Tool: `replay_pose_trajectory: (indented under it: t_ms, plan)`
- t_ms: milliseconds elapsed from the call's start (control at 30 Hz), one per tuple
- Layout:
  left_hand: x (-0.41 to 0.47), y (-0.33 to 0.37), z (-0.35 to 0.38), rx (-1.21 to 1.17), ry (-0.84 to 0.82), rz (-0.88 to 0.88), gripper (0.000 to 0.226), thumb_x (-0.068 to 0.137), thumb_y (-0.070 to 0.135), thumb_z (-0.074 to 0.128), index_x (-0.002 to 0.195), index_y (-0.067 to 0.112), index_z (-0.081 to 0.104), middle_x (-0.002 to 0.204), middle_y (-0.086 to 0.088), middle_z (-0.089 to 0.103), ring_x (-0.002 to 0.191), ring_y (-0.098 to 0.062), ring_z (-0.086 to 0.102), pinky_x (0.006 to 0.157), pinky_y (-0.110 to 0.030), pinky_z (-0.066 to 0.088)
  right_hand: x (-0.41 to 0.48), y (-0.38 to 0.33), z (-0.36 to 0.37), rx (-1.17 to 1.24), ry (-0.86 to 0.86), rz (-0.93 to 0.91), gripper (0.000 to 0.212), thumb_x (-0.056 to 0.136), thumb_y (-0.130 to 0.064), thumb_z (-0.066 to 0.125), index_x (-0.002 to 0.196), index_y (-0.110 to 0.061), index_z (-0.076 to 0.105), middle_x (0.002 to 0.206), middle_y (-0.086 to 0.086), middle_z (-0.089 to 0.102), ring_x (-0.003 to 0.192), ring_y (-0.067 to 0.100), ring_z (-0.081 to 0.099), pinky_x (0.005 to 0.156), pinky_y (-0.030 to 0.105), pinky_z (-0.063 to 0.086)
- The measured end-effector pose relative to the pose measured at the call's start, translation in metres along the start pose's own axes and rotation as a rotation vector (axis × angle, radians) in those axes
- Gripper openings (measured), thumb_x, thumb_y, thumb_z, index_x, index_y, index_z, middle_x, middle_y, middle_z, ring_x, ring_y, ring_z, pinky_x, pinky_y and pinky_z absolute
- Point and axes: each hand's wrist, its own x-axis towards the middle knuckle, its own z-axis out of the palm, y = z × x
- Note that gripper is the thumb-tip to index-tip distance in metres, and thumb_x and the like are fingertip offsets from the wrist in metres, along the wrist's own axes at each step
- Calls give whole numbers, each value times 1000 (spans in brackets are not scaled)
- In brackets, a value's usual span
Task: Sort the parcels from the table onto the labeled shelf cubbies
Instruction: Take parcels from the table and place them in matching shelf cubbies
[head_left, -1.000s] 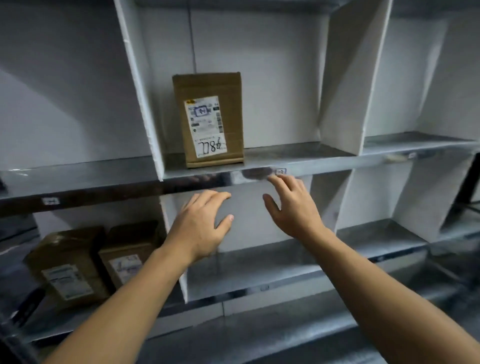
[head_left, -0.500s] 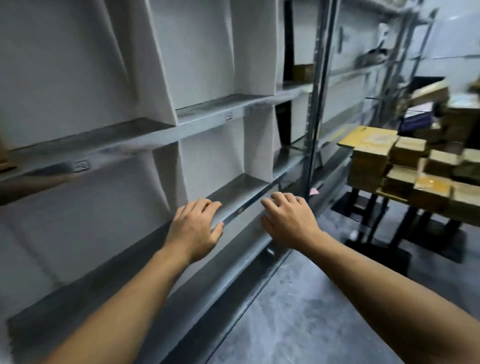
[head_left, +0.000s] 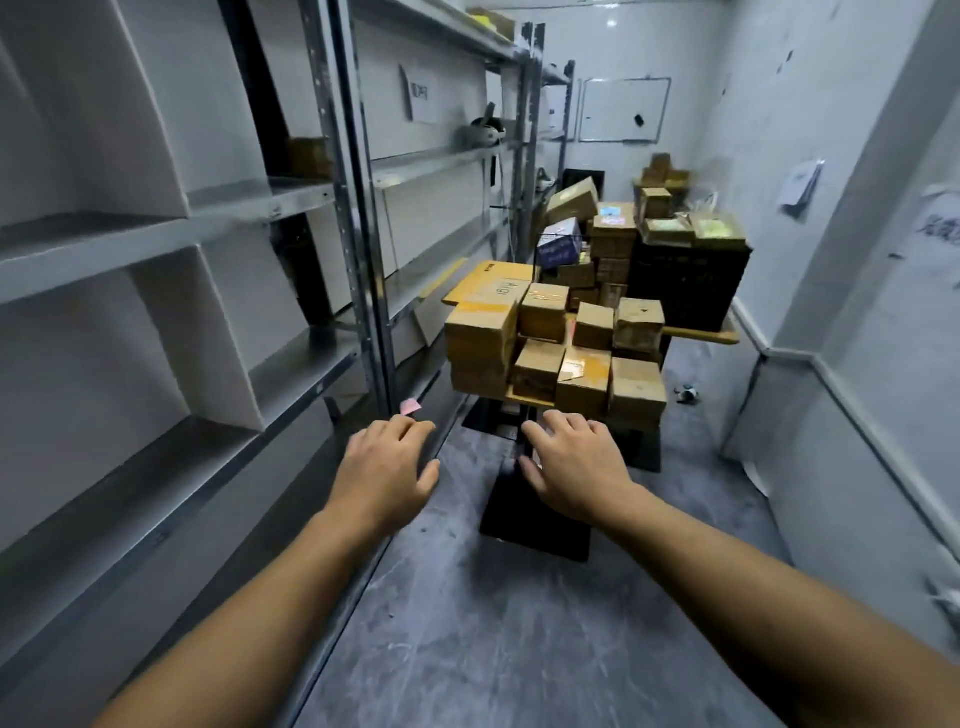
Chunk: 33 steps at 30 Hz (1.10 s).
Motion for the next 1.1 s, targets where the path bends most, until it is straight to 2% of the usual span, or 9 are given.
replay_pose_trajectory:
  t_ms: [200,500,600,700,833,933,1100]
  plan:
    - [67,26,41,-3,-25,70,46,88,43,56,129,23,55,123,1,59,110,-23,53,90,-39,41,20,63,19,24,-36,88,45,98,-49,41,135,-24,49,131,6,55,118,30,54,96,44,44]
    - [165,4,103,-21,-56,95,46,88,46,52,129,25,54,122,3,58,111,-21,52,95,-41,40,105,93,61,68,-91,134,47,99,-49,40,138,-24,45,135,7,52,122,31,51,97,45,43]
    - [209,-17,122,-36,-43,91,46,89,48,50,129,27,53,123,4,57,111,-21,52,93,-41,41,151,97,75,87,-108,139,47,100,-49,40,140,-25,44,137,7,51,126,31,48,98,44,43]
    - [270,-48,142,-41,-38,71,47,90,48,50,132,27,51,126,3,57,114,-21,50,94,-39,40,218,102,94,138,-98,150,46,100,-49,41,139,-25,46,134,6,54,122,29,52,95,43,45]
    - [352,-86,169,-52,-87,68,46,92,46,49,134,27,49,129,3,54,116,-21,49,97,-40,38,310,106,122,186,-94,209,45,100,-49,44,137,-25,47,129,6,56,114,27,56,90,40,51]
    - [405,-111,195,-55,-122,42,46,93,45,47,136,27,48,132,3,52,117,-22,48,98,-39,38,369,109,152,244,-124,276,47,100,-50,43,139,-25,44,132,7,55,117,30,55,93,45,51]
    - [458,-140,239,-155,-201,-20,48,95,46,45,138,26,46,133,0,50,116,-23,48,96,-41,40,428,114,199,406,-190,389,45,99,-53,40,140,-33,37,128,6,53,115,29,54,91,45,52]
